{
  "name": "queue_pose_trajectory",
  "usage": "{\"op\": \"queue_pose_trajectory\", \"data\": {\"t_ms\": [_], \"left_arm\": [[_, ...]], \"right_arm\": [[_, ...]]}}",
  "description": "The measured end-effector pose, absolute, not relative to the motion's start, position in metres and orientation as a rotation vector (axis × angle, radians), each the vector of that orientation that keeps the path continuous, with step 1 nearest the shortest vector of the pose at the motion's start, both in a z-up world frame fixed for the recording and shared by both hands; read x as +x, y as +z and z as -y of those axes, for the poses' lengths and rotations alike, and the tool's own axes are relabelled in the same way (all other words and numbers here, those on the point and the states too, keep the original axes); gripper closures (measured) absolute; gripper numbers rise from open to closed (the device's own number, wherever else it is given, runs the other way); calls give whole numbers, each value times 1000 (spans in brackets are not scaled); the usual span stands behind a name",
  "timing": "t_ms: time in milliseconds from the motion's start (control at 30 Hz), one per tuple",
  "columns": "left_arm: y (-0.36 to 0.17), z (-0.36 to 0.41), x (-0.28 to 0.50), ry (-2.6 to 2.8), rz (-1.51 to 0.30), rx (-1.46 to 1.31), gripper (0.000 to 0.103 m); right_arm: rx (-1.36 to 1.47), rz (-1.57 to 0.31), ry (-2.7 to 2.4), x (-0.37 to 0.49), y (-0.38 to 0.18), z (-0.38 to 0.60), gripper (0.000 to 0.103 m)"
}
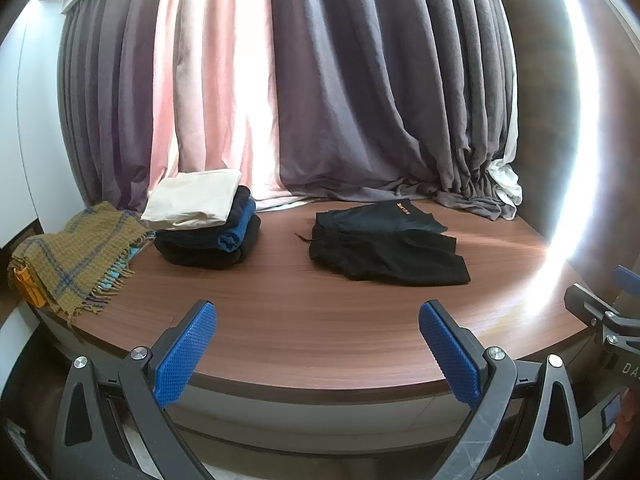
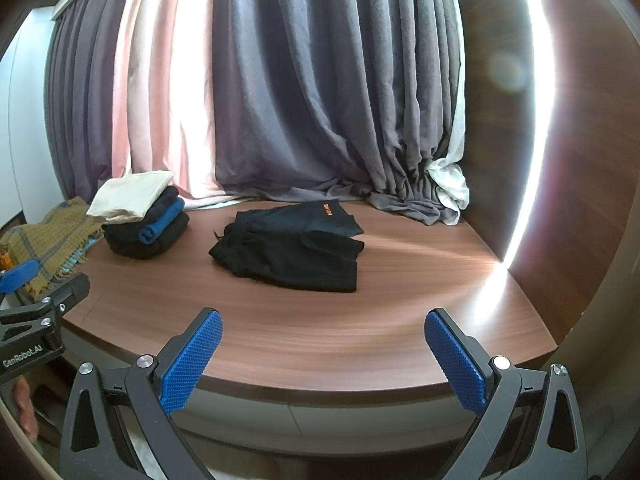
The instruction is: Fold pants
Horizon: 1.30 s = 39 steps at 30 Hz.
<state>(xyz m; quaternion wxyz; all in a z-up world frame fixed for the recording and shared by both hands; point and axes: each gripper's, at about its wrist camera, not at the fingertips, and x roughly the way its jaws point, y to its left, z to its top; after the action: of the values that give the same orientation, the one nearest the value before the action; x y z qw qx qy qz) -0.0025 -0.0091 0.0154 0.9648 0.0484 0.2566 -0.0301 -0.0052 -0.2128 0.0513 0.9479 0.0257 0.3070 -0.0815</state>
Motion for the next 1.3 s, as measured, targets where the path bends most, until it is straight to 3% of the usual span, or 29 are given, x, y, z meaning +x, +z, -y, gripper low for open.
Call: {"op": "queue_pose_trajectory", "data": {"t_ms": [1300], "left_arm": [[24, 17, 0, -91, -483, 96, 0]], "right_arm": [[60, -599, -155, -6, 58, 216, 1]]}}
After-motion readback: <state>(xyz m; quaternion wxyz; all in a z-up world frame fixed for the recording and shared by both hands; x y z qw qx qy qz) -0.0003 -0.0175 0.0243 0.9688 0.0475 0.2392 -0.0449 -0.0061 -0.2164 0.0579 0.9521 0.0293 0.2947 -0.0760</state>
